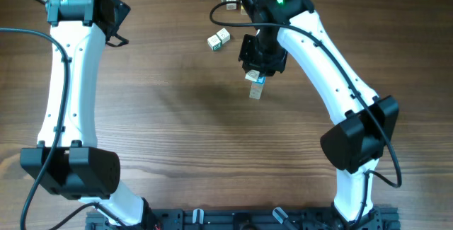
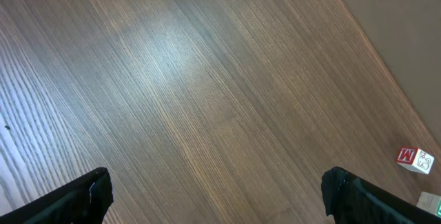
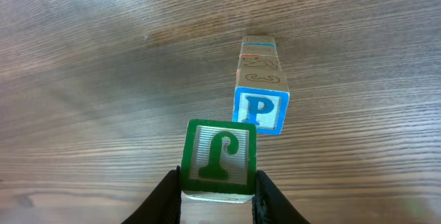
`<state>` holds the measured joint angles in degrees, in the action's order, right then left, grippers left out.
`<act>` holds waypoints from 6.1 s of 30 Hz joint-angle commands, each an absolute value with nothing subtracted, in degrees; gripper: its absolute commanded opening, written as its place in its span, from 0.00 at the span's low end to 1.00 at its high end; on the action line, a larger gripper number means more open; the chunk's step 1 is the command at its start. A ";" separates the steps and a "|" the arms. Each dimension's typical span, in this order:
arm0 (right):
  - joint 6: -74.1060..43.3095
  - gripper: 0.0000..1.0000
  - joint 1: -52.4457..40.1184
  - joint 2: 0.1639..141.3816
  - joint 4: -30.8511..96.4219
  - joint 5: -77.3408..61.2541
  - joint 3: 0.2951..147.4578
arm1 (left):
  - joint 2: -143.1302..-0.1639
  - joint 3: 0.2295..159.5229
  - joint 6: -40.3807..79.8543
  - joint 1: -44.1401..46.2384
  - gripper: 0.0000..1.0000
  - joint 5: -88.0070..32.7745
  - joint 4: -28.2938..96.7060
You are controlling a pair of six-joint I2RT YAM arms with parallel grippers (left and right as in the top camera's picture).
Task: Form a tower
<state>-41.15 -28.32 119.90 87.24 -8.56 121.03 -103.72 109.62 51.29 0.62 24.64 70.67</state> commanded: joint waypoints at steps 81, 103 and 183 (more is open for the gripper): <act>-49.65 0.17 -34.50 109.73 72.84 6.52 105.51 | -104.27 109.84 50.52 0.47 1.00 25.80 70.70; -50.87 0.22 -34.48 111.24 72.01 6.42 101.69 | -104.27 109.84 50.52 0.47 1.00 25.80 70.67; -52.07 0.31 -34.04 113.06 72.25 10.07 101.49 | -104.27 109.84 50.52 0.47 1.00 25.80 70.67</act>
